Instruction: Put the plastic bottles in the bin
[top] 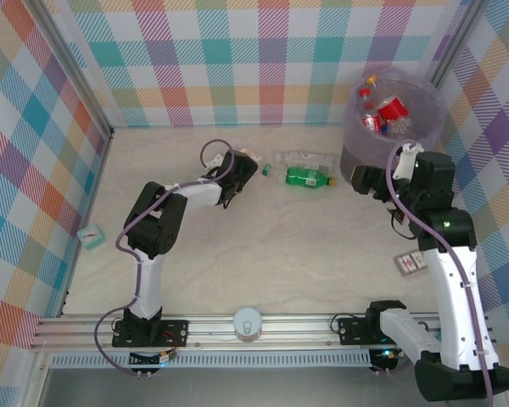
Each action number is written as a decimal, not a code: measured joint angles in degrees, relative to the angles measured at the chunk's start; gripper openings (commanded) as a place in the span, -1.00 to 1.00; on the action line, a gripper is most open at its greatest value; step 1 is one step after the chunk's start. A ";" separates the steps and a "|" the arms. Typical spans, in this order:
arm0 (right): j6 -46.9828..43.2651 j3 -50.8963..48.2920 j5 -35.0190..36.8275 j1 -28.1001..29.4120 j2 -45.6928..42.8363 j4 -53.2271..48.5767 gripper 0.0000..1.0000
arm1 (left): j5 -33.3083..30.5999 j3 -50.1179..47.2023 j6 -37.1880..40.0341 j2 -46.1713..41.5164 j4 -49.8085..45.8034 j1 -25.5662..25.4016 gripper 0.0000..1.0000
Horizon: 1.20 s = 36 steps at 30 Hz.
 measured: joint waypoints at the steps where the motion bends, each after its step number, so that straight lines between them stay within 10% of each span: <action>1: 0.44 -1.16 -0.17 0.00 -0.90 -0.17 0.89 | 0.13 0.17 0.02 0.26 0.55 -0.04 0.96; 23: 4.11 -14.58 -3.50 0.00 -7.56 -2.64 0.88 | -0.92 -2.49 6.99 0.70 9.38 -1.05 0.99; 36: 4.87 -16.24 -3.67 0.00 -7.19 -2.29 0.88 | -2.69 7.56 21.40 1.25 -4.59 -5.75 0.99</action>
